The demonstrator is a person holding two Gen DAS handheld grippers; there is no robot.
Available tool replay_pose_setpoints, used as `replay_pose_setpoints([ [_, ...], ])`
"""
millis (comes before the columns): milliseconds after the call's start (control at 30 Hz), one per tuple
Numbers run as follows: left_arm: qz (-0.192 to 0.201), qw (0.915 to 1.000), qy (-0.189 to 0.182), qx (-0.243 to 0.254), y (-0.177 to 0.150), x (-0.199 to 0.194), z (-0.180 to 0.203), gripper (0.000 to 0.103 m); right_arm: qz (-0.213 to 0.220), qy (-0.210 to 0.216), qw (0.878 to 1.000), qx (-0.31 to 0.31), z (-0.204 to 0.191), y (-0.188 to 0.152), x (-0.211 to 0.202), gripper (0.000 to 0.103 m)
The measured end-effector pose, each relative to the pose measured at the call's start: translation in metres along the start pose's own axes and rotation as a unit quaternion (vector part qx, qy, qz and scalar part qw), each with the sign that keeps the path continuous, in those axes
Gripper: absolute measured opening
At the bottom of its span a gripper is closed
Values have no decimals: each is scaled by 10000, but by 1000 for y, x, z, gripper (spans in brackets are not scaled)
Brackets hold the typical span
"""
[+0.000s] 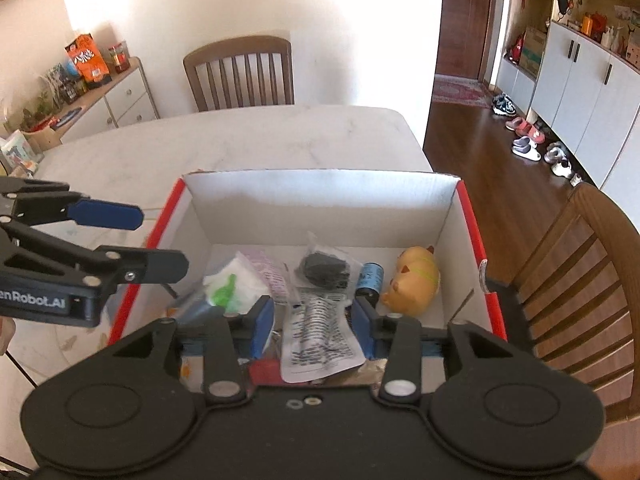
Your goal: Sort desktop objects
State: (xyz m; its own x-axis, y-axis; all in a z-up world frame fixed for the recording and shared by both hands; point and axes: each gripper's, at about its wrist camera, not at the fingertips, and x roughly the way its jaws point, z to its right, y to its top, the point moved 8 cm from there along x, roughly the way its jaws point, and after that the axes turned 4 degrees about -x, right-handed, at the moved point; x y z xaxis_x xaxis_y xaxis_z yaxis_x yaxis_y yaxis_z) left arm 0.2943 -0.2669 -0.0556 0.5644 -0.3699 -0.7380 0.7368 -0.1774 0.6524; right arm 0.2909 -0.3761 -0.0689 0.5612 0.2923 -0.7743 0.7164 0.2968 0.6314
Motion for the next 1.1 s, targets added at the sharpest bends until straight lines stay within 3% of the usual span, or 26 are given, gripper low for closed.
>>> replay_pose_setpoints([
  [100, 23, 10000, 61, -52, -6, -8, -8, 75, 82, -12, 9999, 60, -5, -3, -3, 55],
  [267, 1, 9999, 55, -105, -20, -21, -20, 75, 145, -89, 9998, 140, -16, -12, -7, 57],
  [333, -27, 9999, 99, -68, -25, -25, -23, 77, 191, -89, 9996, 186, -20, -16, -8, 66],
  [467, 24, 9999, 103, 23, -35, -35, -28, 83, 275, -143, 9991, 302, -29, -21, -13, 70],
  [533, 53, 9999, 69, 56, -39, -41, -29, 85, 336, -140, 9986, 375, -33, -24, -16, 77],
  [633, 99, 9998, 71, 127, -45, -49, -32, 103, 415, -182, 9980, 450, -40, -28, -22, 84],
  [1100, 47, 9998, -78, 187, -74, -72, -37, 103, 663, -403, 9939, 778, -61, -48, -46, 90],
])
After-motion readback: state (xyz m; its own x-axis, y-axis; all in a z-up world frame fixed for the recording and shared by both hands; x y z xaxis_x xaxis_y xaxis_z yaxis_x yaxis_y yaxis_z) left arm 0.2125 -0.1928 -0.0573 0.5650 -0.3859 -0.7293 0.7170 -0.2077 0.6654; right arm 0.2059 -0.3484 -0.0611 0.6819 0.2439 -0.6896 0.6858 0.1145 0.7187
